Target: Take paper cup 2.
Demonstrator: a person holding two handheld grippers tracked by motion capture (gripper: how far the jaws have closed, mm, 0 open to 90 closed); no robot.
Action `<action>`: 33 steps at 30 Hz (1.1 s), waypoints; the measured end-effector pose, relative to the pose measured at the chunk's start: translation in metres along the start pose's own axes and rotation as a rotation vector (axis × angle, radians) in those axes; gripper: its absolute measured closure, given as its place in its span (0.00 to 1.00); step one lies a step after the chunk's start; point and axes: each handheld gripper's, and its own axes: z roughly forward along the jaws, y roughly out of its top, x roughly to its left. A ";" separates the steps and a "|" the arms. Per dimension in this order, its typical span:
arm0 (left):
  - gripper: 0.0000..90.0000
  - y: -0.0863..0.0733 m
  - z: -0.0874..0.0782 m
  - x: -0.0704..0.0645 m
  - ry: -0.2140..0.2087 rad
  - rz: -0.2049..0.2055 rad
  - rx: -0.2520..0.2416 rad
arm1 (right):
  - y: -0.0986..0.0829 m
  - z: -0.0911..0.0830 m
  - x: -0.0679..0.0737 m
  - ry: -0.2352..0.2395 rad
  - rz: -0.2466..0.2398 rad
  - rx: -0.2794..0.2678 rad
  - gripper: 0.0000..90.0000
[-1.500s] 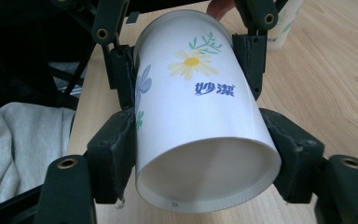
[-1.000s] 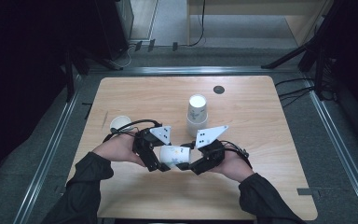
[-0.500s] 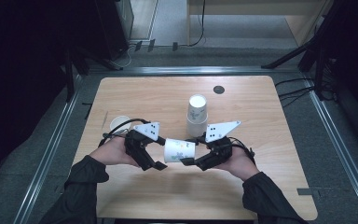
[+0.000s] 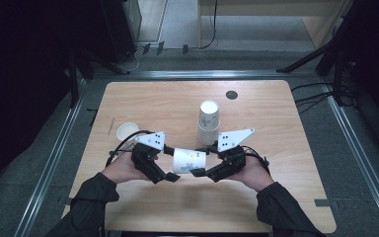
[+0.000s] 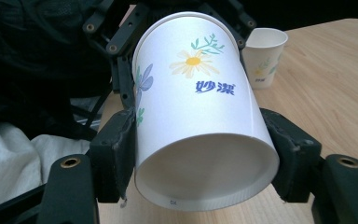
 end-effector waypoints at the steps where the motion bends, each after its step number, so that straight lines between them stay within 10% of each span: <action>1: 0.14 0.000 0.000 0.000 -0.005 0.006 -0.005 | 0.000 0.001 0.000 0.000 0.001 0.001 0.37; 33: 0.28 -0.003 0.004 -0.004 -0.030 0.056 -0.055 | -0.002 0.011 0.001 0.028 0.014 0.035 0.37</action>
